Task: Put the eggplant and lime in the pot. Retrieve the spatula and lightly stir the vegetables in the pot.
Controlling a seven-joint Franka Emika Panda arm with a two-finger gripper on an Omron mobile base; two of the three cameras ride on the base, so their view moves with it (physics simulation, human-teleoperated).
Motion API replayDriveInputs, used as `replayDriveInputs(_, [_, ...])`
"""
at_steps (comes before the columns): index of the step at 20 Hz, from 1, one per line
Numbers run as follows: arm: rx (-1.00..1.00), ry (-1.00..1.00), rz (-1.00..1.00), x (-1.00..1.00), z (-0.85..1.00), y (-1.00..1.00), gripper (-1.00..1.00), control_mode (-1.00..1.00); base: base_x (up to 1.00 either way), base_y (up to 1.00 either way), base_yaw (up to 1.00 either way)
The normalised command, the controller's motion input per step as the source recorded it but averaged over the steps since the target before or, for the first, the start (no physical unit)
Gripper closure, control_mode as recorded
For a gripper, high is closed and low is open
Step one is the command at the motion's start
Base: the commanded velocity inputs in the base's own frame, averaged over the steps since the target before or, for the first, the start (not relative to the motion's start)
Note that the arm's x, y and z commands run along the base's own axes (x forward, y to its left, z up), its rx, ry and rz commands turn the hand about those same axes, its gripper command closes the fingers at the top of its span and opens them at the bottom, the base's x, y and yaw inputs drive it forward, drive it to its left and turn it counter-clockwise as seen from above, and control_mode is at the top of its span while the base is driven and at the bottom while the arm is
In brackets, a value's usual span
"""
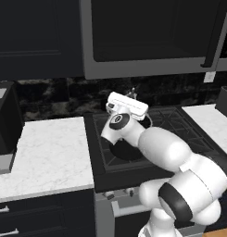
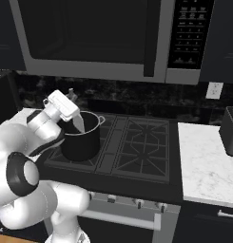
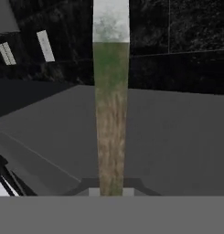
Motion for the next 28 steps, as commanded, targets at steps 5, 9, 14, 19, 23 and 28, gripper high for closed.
replayDriveInputs(5, [0.0, 0.17, 0.0, 0.13, -0.6, 0.0, 1.0, -1.0, 0.0, 0.0, 0.0])
replayDriveInputs(9, [0.0, 0.13, 0.0, 0.26, -0.45, 0.0, 1.0, -1.0, 0.0, 0.0, 0.0])
replayDriveInputs(14, [0.0, 0.1, 0.0, 0.27, -0.48, 0.0, 1.0, -1.0, 0.0, 0.0, 0.0])
replayDriveInputs(19, [0.0, -0.04, 0.0, 0.06, -0.05, 0.0, 1.0, -1.0, 0.0, 0.0, 0.0])
replayDriveInputs(23, [-0.06, -0.18, 0.0, -0.09, 0.29, 0.0, 1.0, -1.0, 0.0, 0.0, 0.0])
replayDriveInputs(28, [-0.11, -0.09, 0.0, 0.0, 0.02, 0.0, 1.0, -1.0, 0.0, 0.0, 0.0])
